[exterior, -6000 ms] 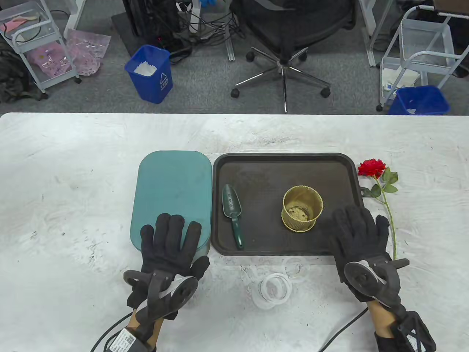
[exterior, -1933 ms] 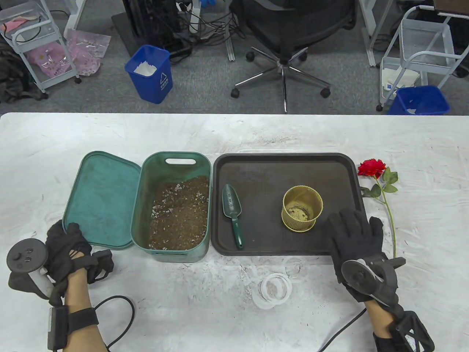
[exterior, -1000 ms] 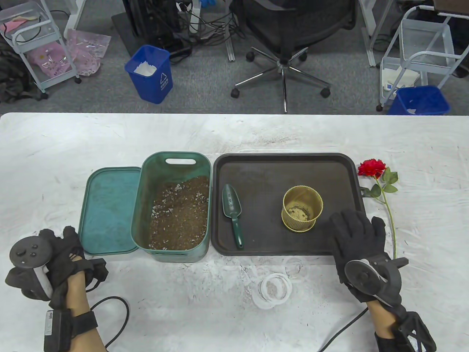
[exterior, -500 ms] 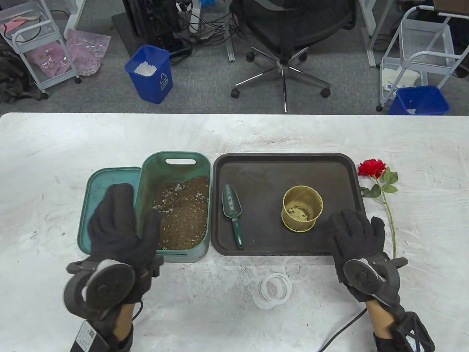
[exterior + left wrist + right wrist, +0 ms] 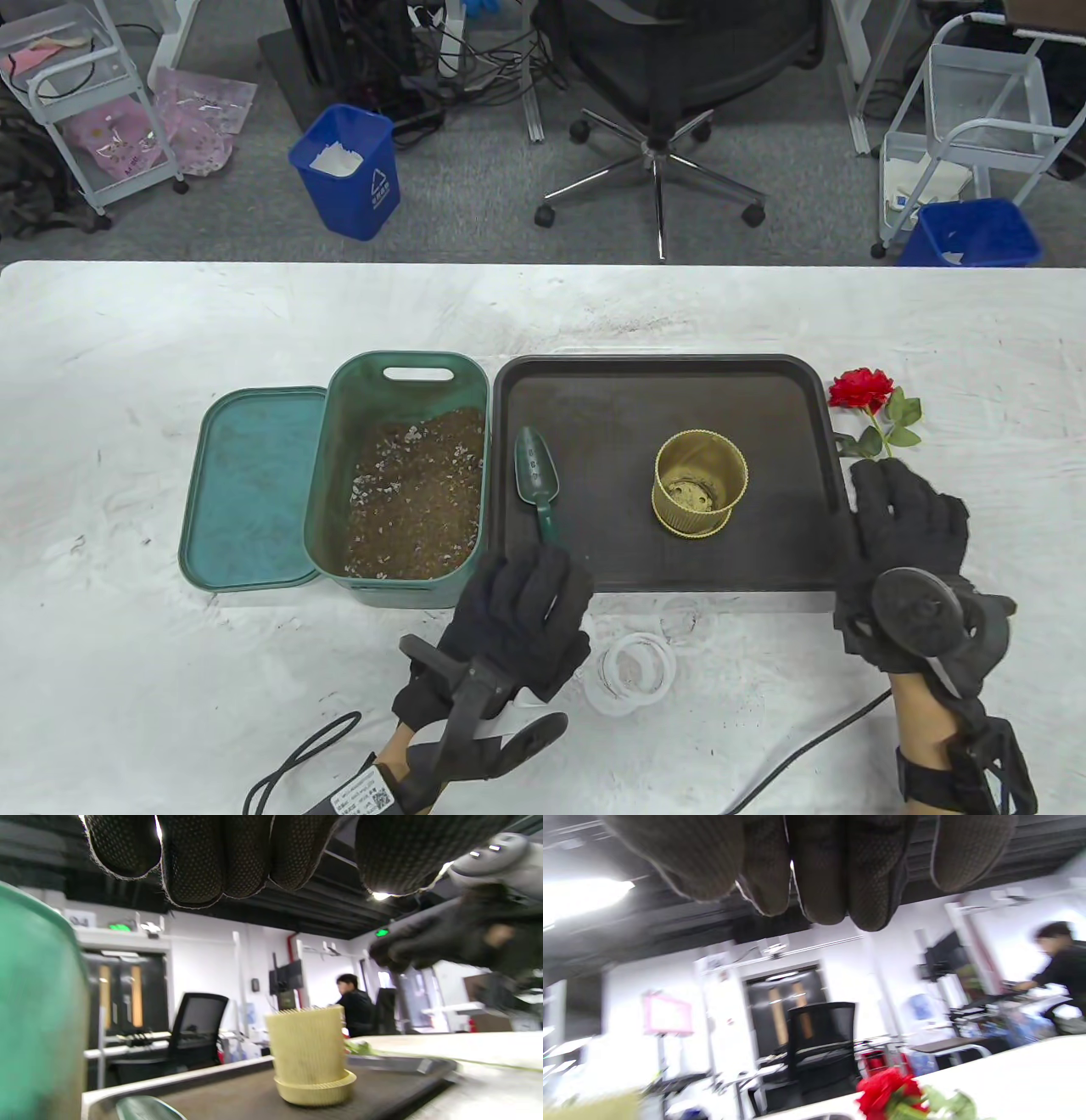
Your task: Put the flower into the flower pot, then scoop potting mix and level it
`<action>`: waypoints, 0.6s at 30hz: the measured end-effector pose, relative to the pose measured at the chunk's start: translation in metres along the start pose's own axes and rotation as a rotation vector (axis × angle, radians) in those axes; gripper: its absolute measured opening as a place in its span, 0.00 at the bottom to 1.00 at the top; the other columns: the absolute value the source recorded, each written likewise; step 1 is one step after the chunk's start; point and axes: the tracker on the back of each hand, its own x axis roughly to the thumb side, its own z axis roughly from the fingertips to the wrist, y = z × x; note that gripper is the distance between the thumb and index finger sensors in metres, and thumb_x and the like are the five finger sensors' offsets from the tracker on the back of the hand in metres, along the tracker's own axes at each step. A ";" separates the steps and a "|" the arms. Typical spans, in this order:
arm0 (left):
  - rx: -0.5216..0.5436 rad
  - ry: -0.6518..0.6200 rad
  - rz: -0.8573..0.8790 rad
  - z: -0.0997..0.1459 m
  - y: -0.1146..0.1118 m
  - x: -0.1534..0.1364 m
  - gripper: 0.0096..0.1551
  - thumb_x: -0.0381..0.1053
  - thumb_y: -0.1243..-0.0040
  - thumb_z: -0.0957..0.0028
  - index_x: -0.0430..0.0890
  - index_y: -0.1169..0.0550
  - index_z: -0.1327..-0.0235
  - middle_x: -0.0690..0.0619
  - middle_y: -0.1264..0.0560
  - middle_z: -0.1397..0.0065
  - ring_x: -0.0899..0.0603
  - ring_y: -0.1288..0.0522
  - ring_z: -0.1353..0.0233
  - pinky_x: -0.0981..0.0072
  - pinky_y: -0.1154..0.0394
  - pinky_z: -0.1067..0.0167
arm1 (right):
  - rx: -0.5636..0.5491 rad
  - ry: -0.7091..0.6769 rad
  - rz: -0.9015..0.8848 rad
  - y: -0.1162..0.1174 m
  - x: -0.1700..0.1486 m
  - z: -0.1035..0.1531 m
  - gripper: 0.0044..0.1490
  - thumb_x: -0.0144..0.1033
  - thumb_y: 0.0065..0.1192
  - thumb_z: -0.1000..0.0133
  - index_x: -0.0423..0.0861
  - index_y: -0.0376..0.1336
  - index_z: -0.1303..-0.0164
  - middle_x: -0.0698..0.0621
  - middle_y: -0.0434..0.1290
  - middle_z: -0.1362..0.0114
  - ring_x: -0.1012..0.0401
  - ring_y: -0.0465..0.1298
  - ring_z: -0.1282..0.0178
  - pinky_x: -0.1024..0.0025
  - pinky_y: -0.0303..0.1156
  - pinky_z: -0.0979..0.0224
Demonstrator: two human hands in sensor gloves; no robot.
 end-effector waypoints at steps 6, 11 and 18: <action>-0.069 -0.070 0.007 0.002 -0.014 0.009 0.40 0.67 0.39 0.57 0.55 0.29 0.29 0.50 0.33 0.22 0.36 0.25 0.25 0.40 0.30 0.28 | 0.097 0.390 0.056 -0.011 -0.039 -0.075 0.34 0.42 0.66 0.51 0.48 0.66 0.33 0.40 0.71 0.26 0.39 0.74 0.33 0.35 0.70 0.32; -0.095 -0.108 0.019 0.003 -0.017 0.012 0.39 0.66 0.39 0.57 0.55 0.28 0.30 0.50 0.32 0.23 0.36 0.25 0.25 0.40 0.29 0.28 | 0.453 0.565 0.209 0.049 -0.062 -0.100 0.33 0.41 0.71 0.53 0.46 0.67 0.36 0.39 0.70 0.28 0.41 0.75 0.38 0.42 0.74 0.38; -0.077 -0.114 0.016 0.004 -0.016 0.013 0.39 0.66 0.39 0.57 0.55 0.27 0.30 0.50 0.31 0.23 0.36 0.24 0.26 0.41 0.29 0.28 | 0.661 0.648 0.427 0.109 -0.086 -0.096 0.34 0.38 0.76 0.56 0.49 0.68 0.37 0.40 0.70 0.29 0.43 0.76 0.41 0.45 0.75 0.39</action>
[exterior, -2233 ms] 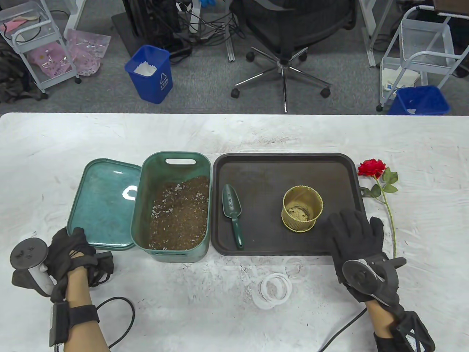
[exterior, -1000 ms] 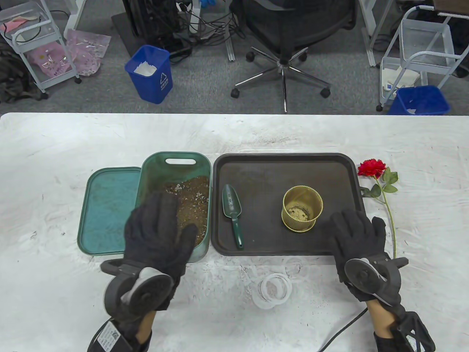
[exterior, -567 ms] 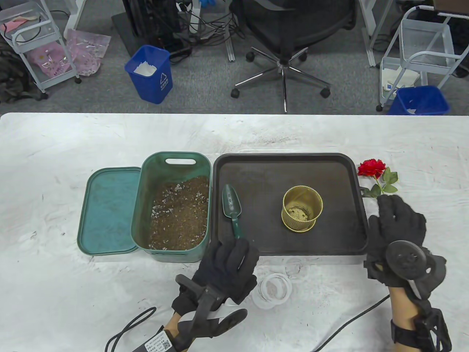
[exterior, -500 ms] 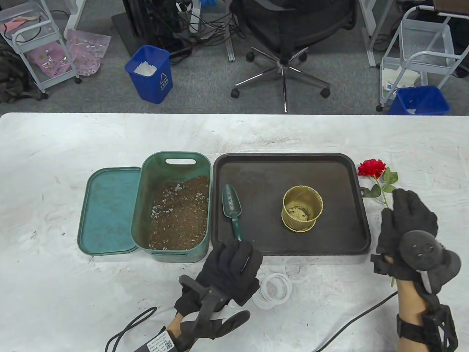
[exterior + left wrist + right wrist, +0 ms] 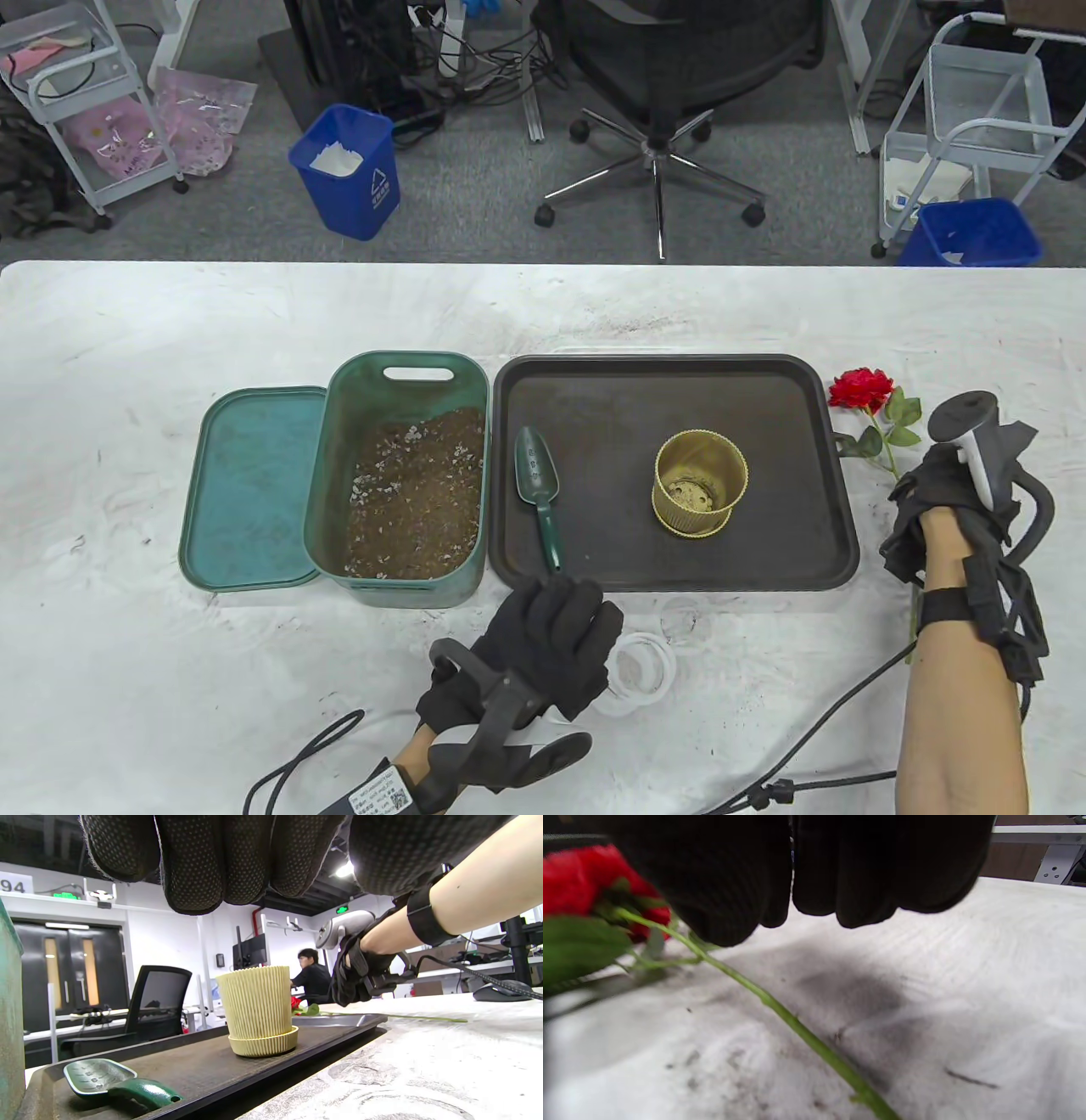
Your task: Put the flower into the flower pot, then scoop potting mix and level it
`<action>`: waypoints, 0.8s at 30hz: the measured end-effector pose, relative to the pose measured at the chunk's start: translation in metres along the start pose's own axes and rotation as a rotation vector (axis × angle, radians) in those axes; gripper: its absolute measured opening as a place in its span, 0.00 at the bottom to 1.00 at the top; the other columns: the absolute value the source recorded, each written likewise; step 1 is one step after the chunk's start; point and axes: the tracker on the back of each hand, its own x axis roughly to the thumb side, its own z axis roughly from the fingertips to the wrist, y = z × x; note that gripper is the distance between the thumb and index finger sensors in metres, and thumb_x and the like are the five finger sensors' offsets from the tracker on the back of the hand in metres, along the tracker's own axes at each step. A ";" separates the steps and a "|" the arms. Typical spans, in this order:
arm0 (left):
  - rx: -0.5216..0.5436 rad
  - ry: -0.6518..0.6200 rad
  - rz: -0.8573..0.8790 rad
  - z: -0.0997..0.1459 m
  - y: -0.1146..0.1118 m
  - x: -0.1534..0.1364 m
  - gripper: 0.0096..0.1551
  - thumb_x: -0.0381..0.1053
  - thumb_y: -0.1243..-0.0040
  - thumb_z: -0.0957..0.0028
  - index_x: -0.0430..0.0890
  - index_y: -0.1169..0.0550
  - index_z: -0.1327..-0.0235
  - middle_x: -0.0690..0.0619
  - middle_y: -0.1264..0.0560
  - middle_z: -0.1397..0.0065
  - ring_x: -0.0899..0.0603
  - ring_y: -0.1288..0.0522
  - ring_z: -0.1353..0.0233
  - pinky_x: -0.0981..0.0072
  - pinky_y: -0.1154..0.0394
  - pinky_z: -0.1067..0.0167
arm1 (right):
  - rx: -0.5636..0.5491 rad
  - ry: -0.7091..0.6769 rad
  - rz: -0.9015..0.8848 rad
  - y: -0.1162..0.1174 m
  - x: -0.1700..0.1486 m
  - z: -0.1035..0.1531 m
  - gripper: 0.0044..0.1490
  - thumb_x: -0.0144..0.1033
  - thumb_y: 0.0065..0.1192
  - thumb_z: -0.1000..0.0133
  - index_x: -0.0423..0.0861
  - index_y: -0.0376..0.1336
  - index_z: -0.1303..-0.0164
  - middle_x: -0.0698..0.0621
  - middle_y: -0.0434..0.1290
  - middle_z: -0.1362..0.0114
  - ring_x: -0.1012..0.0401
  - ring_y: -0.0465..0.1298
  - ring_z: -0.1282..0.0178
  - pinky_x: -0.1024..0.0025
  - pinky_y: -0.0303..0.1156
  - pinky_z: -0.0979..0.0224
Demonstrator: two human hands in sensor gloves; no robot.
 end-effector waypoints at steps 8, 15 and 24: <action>-0.026 0.008 0.005 -0.001 -0.005 -0.001 0.39 0.66 0.39 0.57 0.55 0.27 0.30 0.50 0.31 0.23 0.36 0.24 0.26 0.41 0.29 0.28 | 0.022 -0.040 0.061 0.015 0.024 -0.009 0.34 0.39 0.78 0.58 0.49 0.69 0.40 0.41 0.71 0.31 0.43 0.76 0.42 0.45 0.76 0.40; -0.034 0.027 0.001 -0.002 -0.007 -0.003 0.39 0.66 0.39 0.57 0.55 0.28 0.30 0.50 0.31 0.23 0.36 0.24 0.26 0.40 0.29 0.28 | -0.076 -0.022 0.068 0.018 0.029 -0.007 0.25 0.36 0.78 0.59 0.48 0.74 0.51 0.43 0.79 0.43 0.47 0.81 0.54 0.49 0.80 0.51; -0.050 0.024 0.005 -0.003 -0.006 -0.003 0.39 0.66 0.39 0.57 0.55 0.28 0.30 0.50 0.32 0.23 0.36 0.24 0.26 0.40 0.29 0.28 | -0.251 -0.169 -0.167 -0.076 0.042 0.047 0.24 0.35 0.78 0.62 0.47 0.75 0.55 0.42 0.82 0.50 0.49 0.82 0.62 0.51 0.81 0.59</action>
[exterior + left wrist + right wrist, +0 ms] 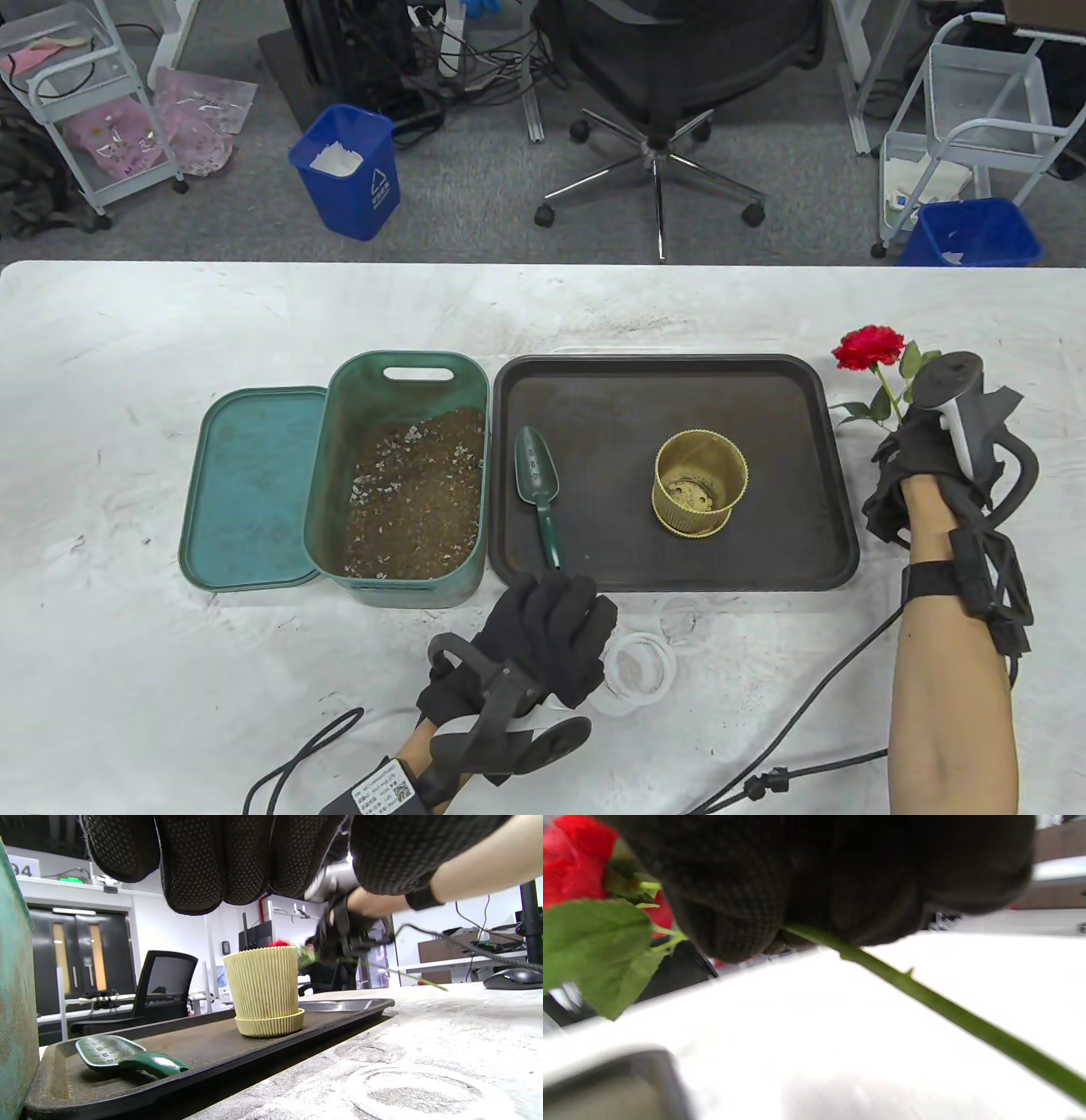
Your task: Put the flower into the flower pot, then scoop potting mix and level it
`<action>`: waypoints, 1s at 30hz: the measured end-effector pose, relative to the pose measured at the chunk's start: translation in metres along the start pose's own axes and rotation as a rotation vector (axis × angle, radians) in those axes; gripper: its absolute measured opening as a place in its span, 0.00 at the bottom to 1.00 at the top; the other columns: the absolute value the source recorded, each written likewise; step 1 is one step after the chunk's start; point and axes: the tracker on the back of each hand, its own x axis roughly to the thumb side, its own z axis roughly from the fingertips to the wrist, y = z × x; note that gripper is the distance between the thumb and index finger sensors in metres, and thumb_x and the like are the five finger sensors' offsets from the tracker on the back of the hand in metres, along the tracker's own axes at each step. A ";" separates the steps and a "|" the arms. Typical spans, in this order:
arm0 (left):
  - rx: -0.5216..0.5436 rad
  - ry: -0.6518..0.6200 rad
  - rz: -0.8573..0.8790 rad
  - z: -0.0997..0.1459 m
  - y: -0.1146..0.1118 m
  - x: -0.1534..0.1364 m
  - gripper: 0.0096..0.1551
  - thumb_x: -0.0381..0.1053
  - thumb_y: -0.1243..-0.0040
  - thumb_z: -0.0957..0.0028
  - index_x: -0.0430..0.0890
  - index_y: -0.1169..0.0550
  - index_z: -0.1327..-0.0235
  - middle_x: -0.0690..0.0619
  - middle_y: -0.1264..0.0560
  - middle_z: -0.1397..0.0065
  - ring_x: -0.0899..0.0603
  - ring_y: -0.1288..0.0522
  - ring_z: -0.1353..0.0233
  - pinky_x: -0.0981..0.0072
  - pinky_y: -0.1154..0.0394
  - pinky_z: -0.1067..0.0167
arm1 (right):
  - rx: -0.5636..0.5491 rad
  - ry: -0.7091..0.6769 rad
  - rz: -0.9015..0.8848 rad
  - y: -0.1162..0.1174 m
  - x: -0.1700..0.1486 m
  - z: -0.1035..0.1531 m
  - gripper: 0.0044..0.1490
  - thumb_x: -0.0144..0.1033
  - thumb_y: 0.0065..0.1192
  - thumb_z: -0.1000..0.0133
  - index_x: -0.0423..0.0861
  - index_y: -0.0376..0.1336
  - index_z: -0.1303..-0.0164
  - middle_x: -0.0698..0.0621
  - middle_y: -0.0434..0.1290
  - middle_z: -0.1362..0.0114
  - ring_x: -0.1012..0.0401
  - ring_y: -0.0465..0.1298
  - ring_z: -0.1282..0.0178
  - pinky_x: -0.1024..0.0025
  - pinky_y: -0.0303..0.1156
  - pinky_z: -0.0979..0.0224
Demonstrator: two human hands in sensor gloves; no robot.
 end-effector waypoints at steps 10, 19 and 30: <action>0.023 -0.006 -0.007 0.001 0.005 0.001 0.39 0.66 0.39 0.57 0.55 0.27 0.30 0.50 0.31 0.23 0.36 0.24 0.26 0.41 0.29 0.28 | -0.462 -0.582 -0.499 -0.157 0.076 0.154 0.24 0.36 0.77 0.61 0.49 0.75 0.53 0.43 0.82 0.48 0.49 0.84 0.61 0.52 0.83 0.59; 0.004 0.002 -0.003 0.002 0.003 -0.004 0.39 0.66 0.39 0.57 0.55 0.27 0.31 0.50 0.31 0.24 0.36 0.23 0.26 0.40 0.29 0.29 | -0.503 -0.774 -0.764 -0.126 0.055 0.207 0.23 0.34 0.76 0.59 0.49 0.75 0.53 0.43 0.83 0.46 0.47 0.86 0.58 0.50 0.86 0.57; -0.028 -0.018 0.007 -0.001 -0.002 0.003 0.38 0.66 0.39 0.57 0.55 0.26 0.31 0.50 0.30 0.24 0.37 0.23 0.26 0.40 0.29 0.29 | -0.380 -0.744 -0.575 -0.051 0.041 0.198 0.23 0.34 0.76 0.59 0.49 0.75 0.52 0.42 0.83 0.46 0.47 0.86 0.58 0.49 0.85 0.56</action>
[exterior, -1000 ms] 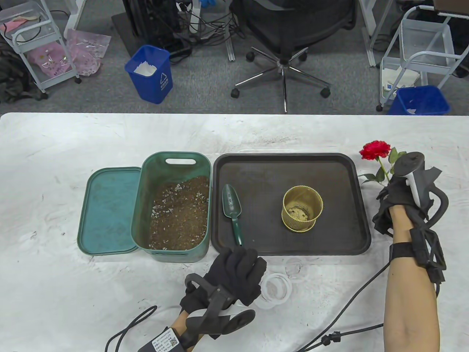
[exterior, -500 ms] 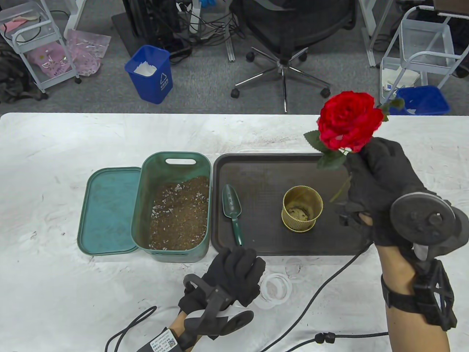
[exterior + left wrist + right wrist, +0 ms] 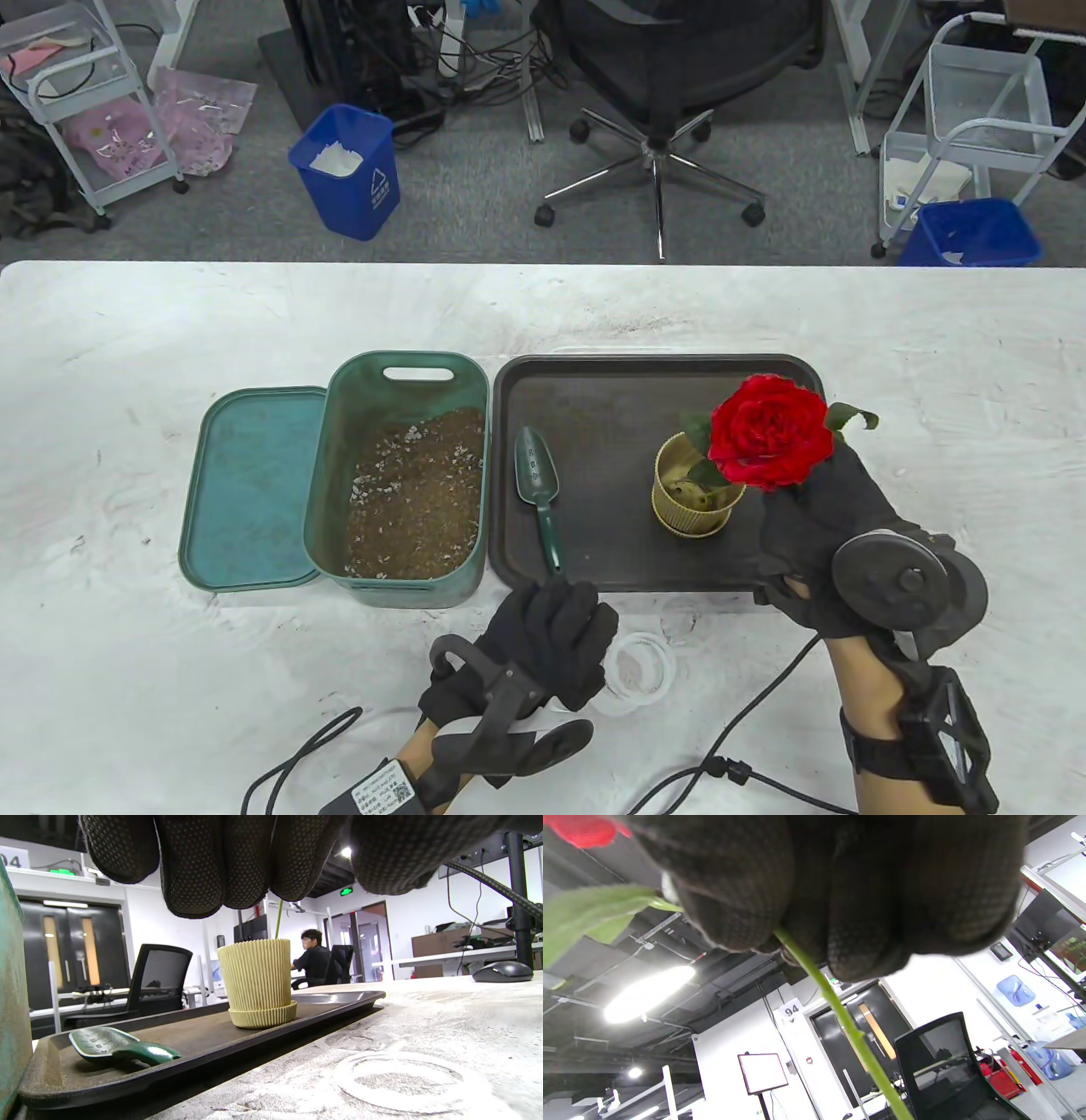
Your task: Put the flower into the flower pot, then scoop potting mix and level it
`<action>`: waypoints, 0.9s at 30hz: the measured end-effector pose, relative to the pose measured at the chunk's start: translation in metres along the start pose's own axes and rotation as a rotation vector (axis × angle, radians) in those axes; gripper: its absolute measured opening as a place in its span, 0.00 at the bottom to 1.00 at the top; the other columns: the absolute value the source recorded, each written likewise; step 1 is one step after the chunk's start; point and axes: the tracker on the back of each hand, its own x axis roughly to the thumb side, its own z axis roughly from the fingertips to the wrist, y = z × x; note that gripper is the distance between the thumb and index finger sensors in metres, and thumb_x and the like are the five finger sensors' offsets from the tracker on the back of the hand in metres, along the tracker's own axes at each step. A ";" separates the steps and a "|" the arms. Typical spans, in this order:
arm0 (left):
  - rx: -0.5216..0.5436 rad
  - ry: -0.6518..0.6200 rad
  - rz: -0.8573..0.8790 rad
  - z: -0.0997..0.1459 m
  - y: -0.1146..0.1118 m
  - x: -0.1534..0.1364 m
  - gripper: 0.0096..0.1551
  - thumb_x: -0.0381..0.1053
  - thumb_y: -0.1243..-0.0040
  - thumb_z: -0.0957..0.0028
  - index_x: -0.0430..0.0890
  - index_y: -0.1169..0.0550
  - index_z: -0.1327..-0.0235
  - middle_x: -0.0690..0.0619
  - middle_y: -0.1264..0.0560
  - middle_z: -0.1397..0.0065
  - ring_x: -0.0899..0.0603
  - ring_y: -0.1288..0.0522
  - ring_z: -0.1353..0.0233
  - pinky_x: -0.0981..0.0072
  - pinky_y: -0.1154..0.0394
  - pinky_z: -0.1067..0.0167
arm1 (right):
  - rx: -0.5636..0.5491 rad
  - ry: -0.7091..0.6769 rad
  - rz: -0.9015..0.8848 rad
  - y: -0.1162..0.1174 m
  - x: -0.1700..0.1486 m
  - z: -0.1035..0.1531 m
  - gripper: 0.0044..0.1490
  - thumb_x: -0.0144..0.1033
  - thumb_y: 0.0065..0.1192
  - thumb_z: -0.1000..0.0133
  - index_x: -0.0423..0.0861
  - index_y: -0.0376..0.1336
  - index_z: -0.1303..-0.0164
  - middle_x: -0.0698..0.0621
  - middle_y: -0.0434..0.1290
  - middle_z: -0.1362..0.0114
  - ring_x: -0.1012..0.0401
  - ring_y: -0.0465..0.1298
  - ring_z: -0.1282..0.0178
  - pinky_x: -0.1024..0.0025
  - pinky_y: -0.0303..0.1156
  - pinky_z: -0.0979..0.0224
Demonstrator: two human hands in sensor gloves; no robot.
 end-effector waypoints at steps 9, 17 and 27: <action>-0.015 0.006 0.016 -0.002 -0.004 0.000 0.38 0.66 0.39 0.57 0.55 0.26 0.32 0.50 0.30 0.24 0.37 0.23 0.27 0.41 0.28 0.29 | -0.039 0.013 -0.051 0.037 -0.030 0.026 0.24 0.37 0.75 0.58 0.49 0.75 0.51 0.43 0.83 0.46 0.47 0.86 0.58 0.49 0.85 0.56; 0.010 0.022 0.056 -0.006 -0.001 0.002 0.36 0.66 0.39 0.58 0.56 0.24 0.34 0.51 0.27 0.26 0.38 0.20 0.31 0.45 0.24 0.32 | -0.012 0.013 -0.093 0.055 -0.050 0.046 0.24 0.38 0.73 0.57 0.49 0.74 0.51 0.43 0.83 0.46 0.48 0.86 0.58 0.50 0.85 0.56; -0.077 0.529 0.206 -0.084 0.066 -0.040 0.34 0.67 0.40 0.55 0.56 0.20 0.37 0.50 0.22 0.32 0.44 0.12 0.44 0.56 0.17 0.44 | 0.003 0.064 -0.107 0.059 -0.067 0.052 0.23 0.39 0.72 0.56 0.49 0.74 0.51 0.43 0.83 0.47 0.48 0.85 0.59 0.50 0.85 0.57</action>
